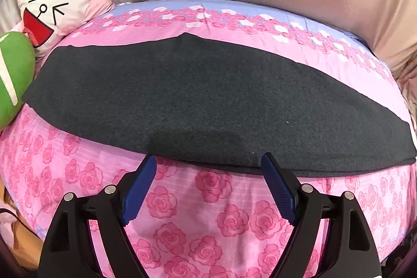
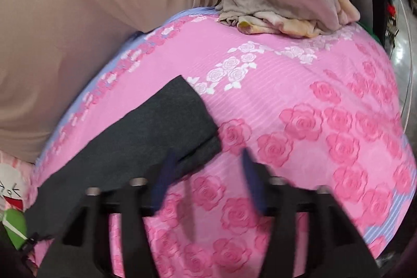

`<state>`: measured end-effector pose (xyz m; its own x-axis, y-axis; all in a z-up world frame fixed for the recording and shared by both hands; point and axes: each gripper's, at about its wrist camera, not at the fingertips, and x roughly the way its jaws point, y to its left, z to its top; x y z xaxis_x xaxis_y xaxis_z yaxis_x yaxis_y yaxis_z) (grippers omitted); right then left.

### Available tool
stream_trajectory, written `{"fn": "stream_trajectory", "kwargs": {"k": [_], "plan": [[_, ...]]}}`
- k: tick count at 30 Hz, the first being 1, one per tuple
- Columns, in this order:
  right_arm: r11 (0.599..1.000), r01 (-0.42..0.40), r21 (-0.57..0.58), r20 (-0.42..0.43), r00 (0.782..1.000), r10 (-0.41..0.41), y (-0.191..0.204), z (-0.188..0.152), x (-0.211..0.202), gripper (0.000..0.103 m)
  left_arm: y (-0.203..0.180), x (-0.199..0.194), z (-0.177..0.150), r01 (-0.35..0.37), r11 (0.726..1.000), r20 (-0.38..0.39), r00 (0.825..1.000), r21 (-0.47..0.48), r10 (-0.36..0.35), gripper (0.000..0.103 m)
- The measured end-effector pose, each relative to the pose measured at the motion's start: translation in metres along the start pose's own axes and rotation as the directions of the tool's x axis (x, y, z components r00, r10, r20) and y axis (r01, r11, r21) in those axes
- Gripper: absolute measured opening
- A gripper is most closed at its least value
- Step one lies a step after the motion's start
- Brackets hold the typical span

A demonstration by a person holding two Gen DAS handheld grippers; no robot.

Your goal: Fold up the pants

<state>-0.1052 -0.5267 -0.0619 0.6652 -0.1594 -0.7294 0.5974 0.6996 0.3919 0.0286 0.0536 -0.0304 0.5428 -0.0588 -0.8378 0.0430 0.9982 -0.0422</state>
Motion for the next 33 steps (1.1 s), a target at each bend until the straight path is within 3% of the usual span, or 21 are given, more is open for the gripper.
{"fn": "stream_trajectory", "kwargs": {"k": [4,7,9,11,16,22,26,29,31,32,33], "plan": [[0.999,-0.029,0.022,-0.035,0.999,0.030,0.010,-0.001,0.018,0.061,-0.004,0.003,-0.002,0.011,1.000,-0.013,1.000,0.010,-0.011,0.080],[0.999,-0.038,0.036,-0.020,0.999,0.039,0.016,0.004,0.026,0.053,-0.003,0.002,-0.003,-0.016,1.000,0.003,1.000,0.015,0.016,0.080],[1.000,-0.006,0.030,-0.008,1.000,0.006,0.020,0.006,0.030,0.026,-0.001,0.000,-0.003,-0.050,0.998,0.020,0.999,0.027,0.049,0.080],[0.999,-0.006,0.036,0.010,1.000,0.005,0.022,0.005,0.028,0.012,0.001,-0.001,-0.003,-0.065,0.997,0.026,0.998,0.036,0.064,0.080],[0.994,-0.084,0.063,0.091,0.993,0.078,0.038,-0.004,0.000,0.001,0.012,-0.004,-0.003,-0.097,0.994,0.050,0.994,0.056,0.094,0.080],[0.958,-0.281,-0.064,0.113,0.951,0.286,0.122,-0.009,-0.038,0.001,0.027,-0.006,-0.003,-0.093,0.994,0.065,0.994,0.055,0.090,0.080],[0.926,-0.313,-0.212,0.099,0.936,0.339,0.202,-0.011,-0.053,0.001,0.041,-0.009,-0.006,-0.080,0.996,0.066,0.995,0.037,0.078,0.080],[0.941,-0.274,-0.199,0.107,0.948,0.299,0.208,-0.007,-0.051,0.006,0.055,-0.014,-0.010,-0.085,0.996,0.070,0.994,0.023,0.083,0.080],[0.967,-0.208,-0.146,0.120,0.967,0.226,0.181,-0.007,-0.045,0.009,0.066,-0.016,-0.013,-0.091,0.996,0.069,0.994,0.009,0.090,0.082],[0.984,-0.131,-0.124,0.140,0.979,0.148,0.164,-0.007,-0.041,0.019,0.071,-0.017,-0.014,-0.092,0.996,0.068,0.993,0.004,0.092,0.082],[0.994,-0.031,-0.100,0.142,0.989,0.045,0.139,-0.008,-0.036,0.038,0.075,-0.018,-0.014,-0.097,0.995,0.068,0.993,0.001,0.096,0.082]]}}
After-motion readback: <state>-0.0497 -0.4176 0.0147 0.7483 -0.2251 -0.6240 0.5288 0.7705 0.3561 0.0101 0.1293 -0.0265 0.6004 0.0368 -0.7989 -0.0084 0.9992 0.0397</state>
